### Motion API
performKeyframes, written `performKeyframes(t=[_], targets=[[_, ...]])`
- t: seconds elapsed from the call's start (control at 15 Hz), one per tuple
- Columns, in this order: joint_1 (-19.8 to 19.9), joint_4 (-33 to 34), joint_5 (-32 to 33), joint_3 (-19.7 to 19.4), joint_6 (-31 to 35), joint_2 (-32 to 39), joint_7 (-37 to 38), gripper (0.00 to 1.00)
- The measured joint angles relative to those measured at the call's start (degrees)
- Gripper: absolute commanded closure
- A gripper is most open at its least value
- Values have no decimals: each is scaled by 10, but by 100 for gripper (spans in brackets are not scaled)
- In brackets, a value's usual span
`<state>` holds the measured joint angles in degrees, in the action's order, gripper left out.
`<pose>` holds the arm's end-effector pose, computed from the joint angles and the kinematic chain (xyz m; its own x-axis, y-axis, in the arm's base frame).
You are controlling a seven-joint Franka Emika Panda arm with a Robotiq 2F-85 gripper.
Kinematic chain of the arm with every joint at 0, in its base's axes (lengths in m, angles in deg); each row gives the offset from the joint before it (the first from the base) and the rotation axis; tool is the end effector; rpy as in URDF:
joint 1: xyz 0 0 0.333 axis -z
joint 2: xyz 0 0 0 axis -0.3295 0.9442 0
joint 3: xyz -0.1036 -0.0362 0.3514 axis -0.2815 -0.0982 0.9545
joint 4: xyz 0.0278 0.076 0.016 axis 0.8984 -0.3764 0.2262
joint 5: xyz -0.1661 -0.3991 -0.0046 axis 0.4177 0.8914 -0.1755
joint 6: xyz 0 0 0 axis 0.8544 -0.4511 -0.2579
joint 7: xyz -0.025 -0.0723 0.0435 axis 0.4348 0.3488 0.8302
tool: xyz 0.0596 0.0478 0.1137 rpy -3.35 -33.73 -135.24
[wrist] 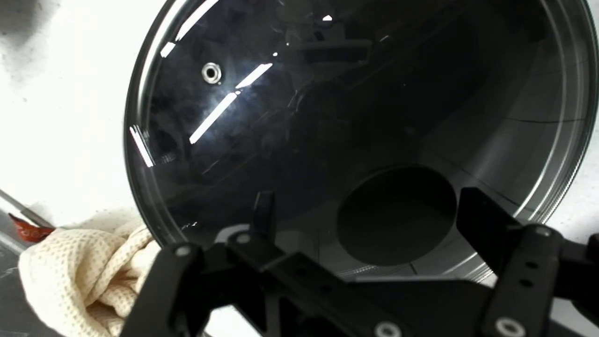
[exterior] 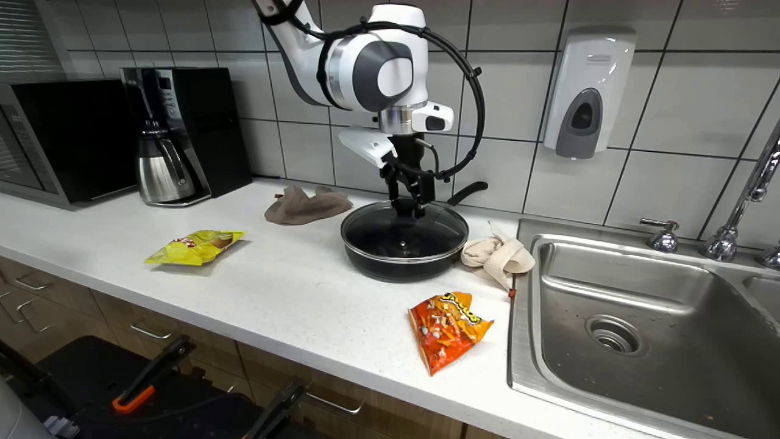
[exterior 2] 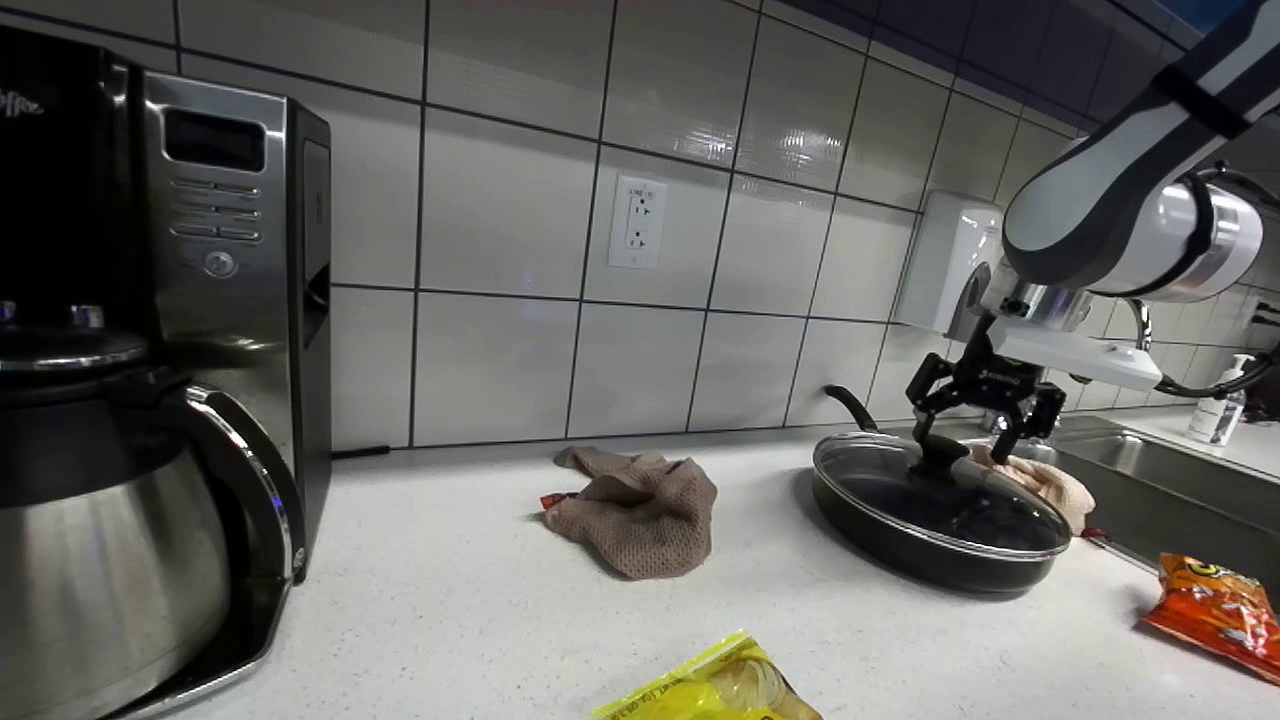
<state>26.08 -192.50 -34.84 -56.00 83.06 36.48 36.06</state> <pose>0.6087 -0.1473 0.2419 0.8367 -0.5262 0.1521 -0.5226 -0.8500 -0.0657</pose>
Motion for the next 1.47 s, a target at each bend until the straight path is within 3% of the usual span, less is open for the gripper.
performKeyframes(t=[0.53,0.6,0.67,0.93,1.47], targets=[[-6,16,-3,2,0,18,0,0],[-7,18,-3,2,0,20,0,25],[-8,19,-3,2,0,21,0,28],[-12,21,1,-1,5,21,0,58],[-26,7,20,-8,37,14,0,61]])
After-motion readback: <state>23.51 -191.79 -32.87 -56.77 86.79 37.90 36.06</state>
